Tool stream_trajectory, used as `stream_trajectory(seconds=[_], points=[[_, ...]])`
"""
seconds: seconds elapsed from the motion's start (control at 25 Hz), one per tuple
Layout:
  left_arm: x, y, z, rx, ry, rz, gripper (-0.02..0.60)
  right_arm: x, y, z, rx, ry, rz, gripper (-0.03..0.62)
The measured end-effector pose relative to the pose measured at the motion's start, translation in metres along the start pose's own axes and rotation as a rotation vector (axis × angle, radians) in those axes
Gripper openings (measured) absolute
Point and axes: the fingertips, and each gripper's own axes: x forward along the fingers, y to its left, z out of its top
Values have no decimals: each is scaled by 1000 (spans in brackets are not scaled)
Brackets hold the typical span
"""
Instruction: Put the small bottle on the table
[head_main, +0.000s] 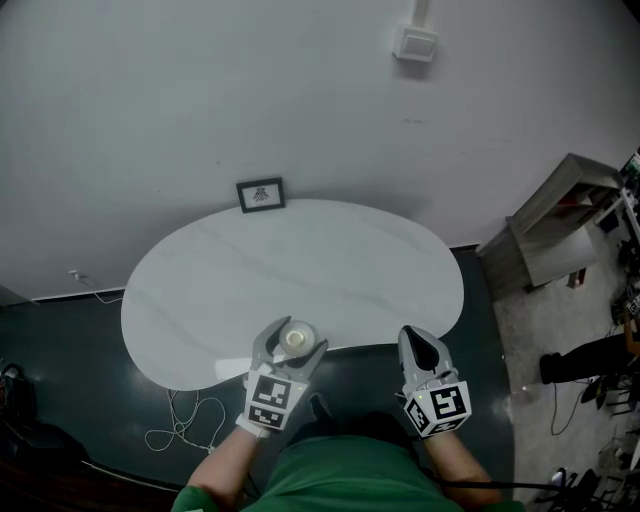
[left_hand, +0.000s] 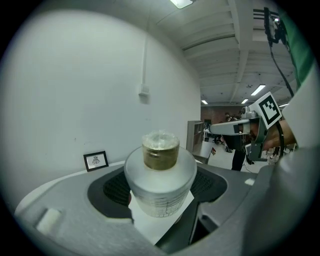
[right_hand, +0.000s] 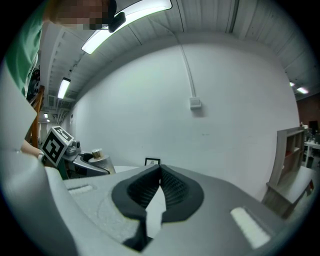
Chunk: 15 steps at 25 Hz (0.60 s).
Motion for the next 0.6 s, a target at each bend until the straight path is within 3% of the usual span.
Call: stream_trajectory(seconds=[0.6], points=[[40, 12, 3, -6, 32, 26, 345, 50, -21, -12, 32, 25, 69, 2]])
